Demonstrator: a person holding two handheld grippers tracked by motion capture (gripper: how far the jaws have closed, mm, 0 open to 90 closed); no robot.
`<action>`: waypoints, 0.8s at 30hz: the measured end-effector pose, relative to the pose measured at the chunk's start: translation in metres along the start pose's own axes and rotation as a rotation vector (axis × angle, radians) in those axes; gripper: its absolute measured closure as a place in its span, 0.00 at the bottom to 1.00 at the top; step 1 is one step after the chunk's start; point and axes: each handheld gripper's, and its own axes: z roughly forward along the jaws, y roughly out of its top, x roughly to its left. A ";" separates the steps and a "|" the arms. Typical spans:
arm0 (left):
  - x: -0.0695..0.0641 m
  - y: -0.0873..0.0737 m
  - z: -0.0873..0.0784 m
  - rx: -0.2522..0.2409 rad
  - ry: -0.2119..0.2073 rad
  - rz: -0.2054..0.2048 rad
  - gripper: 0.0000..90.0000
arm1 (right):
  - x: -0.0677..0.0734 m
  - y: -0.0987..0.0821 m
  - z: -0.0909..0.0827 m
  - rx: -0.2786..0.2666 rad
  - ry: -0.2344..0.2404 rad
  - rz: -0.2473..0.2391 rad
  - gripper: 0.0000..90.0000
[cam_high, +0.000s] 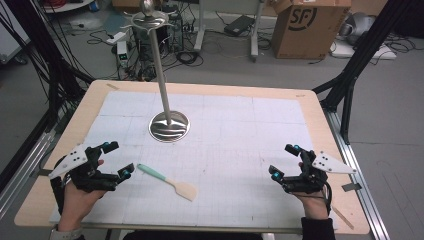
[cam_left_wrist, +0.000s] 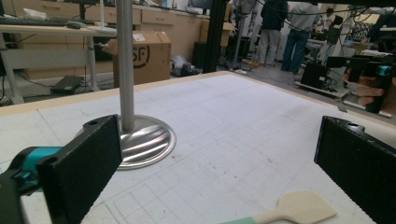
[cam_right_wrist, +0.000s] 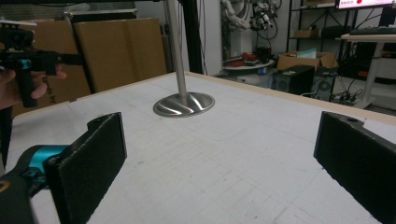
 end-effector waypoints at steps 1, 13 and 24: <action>0.000 -0.001 0.001 -0.002 -0.002 -0.011 0.02 | 0.000 -0.001 0.001 0.000 -0.002 -0.001 0.02; -0.009 -0.006 0.014 0.010 -0.010 -0.008 0.02 | -0.001 -0.003 0.001 0.011 0.000 0.005 0.02; -0.010 -0.006 0.015 0.015 -0.006 0.002 0.02 | -0.002 -0.003 0.000 0.008 -0.001 0.006 0.02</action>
